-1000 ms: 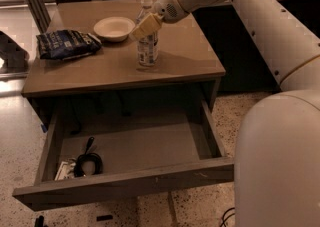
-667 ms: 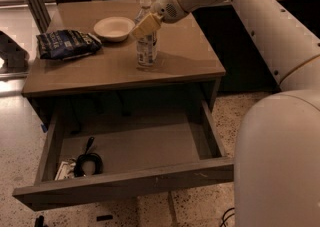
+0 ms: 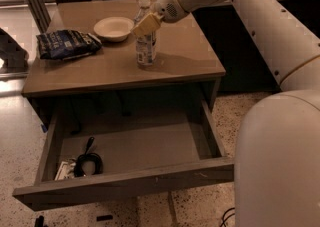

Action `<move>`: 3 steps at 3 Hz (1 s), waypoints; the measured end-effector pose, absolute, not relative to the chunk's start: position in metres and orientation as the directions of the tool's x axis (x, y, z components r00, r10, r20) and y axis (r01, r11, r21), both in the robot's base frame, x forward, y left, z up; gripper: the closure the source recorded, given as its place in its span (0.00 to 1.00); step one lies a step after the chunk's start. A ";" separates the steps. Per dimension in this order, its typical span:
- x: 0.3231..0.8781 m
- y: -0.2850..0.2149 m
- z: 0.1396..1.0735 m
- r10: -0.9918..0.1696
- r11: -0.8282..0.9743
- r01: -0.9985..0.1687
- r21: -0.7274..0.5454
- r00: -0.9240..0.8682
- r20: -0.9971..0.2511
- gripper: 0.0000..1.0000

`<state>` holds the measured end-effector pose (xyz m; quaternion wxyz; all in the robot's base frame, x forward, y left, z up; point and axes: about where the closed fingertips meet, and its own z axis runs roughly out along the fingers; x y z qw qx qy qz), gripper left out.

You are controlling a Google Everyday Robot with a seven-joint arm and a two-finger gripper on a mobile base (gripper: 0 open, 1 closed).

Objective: Place blue plastic bottle into top drawer

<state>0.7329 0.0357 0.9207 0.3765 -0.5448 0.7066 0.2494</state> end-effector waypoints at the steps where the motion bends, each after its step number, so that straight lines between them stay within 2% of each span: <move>1: 0.718 0.037 0.929 -0.567 0.259 -0.964 -0.066 -0.096 -0.818 1.00; 3: 0.642 0.033 0.960 -0.541 0.192 -0.976 -0.103 -0.018 -0.841 1.00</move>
Offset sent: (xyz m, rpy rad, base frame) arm -0.0886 -0.0073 0.0431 0.0640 -0.0831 0.1063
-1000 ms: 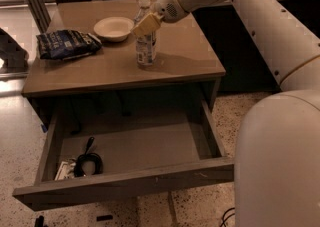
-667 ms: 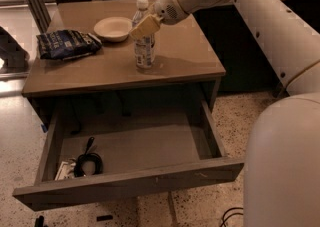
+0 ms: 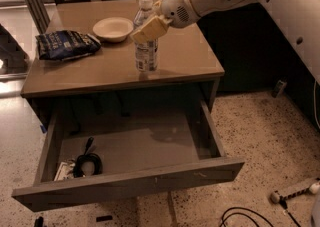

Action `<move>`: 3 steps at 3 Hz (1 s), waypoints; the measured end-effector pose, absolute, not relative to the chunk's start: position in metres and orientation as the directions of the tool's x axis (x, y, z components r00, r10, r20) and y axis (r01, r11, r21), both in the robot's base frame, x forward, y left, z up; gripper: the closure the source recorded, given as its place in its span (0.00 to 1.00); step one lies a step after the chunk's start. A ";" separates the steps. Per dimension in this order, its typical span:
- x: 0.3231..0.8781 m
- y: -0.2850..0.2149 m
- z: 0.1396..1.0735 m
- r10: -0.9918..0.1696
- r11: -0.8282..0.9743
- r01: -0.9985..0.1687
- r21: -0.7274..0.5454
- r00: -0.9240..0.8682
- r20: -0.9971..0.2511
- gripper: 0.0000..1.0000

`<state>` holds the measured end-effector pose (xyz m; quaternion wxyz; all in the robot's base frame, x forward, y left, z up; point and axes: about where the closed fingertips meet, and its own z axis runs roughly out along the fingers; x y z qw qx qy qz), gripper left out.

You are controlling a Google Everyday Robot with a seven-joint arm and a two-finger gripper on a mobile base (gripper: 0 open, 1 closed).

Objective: Place blue plastic bottle into top drawer

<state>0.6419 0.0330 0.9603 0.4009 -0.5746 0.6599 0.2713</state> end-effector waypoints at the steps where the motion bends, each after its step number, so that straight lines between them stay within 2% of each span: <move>1: 0.576 0.030 0.954 -0.544 0.175 -0.984 -0.043 -0.060 -0.837 1.00; 3: 0.571 0.028 0.924 -0.540 0.187 -0.982 -0.016 -0.089 -0.837 1.00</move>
Offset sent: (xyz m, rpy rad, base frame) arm -0.0461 -0.0018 0.0096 0.0151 0.0238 0.0113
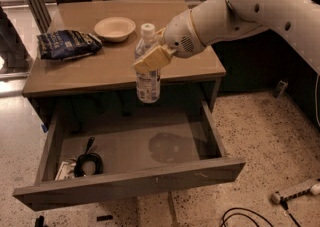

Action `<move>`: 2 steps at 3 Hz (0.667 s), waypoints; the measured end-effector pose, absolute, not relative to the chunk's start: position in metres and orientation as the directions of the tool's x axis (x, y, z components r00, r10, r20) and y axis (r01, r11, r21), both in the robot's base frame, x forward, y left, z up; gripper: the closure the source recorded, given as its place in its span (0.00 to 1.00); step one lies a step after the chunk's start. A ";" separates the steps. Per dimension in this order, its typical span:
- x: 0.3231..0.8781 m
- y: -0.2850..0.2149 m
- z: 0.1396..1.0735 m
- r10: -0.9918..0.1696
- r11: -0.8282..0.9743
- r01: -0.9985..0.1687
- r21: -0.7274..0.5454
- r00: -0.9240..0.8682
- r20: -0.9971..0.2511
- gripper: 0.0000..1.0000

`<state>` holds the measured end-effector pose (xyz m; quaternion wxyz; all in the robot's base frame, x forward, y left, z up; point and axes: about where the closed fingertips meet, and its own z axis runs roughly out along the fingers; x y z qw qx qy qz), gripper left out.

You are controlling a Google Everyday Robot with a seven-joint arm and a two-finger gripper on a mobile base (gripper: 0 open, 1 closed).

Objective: Place blue plastic bottle into top drawer

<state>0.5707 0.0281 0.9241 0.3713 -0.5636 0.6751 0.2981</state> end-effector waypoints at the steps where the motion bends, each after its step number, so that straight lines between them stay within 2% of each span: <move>1: 0.553 0.023 0.867 -0.531 0.213 -0.977 0.030 -0.142 -0.835 1.00; 2: 0.540 0.021 0.813 -0.532 0.221 -0.974 0.041 -0.155 -0.833 1.00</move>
Offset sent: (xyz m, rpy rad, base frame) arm -0.0442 -0.0135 -0.1797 0.0020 0.0631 -0.0506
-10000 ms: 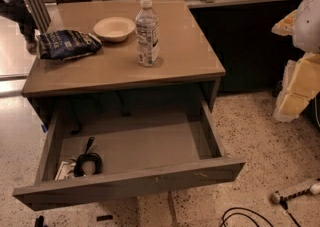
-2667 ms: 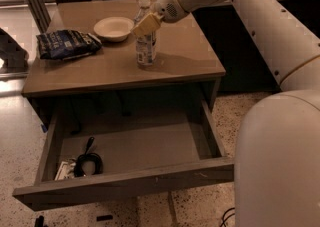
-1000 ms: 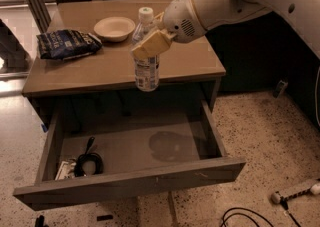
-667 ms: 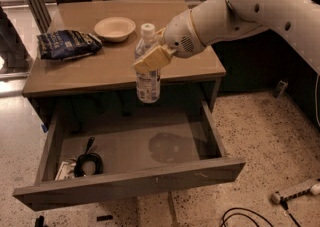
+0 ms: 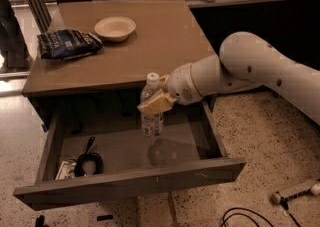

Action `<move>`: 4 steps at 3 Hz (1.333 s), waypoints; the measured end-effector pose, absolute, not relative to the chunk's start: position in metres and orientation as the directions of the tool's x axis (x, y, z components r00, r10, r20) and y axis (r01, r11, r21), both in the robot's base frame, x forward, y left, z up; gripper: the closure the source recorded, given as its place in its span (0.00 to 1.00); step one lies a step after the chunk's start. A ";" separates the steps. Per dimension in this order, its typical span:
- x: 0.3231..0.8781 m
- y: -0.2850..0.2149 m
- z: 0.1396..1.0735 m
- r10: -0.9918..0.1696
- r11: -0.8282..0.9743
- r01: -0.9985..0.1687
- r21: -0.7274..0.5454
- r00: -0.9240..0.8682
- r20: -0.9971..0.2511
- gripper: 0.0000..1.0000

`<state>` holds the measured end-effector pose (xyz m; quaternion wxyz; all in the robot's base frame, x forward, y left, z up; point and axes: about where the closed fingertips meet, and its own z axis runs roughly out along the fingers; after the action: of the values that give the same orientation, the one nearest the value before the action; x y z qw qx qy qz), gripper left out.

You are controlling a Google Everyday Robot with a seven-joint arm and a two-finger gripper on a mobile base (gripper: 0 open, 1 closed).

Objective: Place blue plastic bottle into top drawer

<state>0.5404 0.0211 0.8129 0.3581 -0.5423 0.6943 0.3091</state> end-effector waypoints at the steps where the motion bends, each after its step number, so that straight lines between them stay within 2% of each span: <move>1: 0.533 0.020 0.754 -0.535 0.198 -0.979 0.035 -0.138 -0.834 1.00; 4: 0.542 0.020 0.729 -0.539 0.195 -0.981 -0.011 -0.098 -0.837 1.00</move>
Offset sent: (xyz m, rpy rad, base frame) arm -0.0062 -0.0023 -0.0493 -0.0003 -0.0041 0.0131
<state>0.5424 0.0196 0.7291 0.3706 -0.5602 0.6782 0.2980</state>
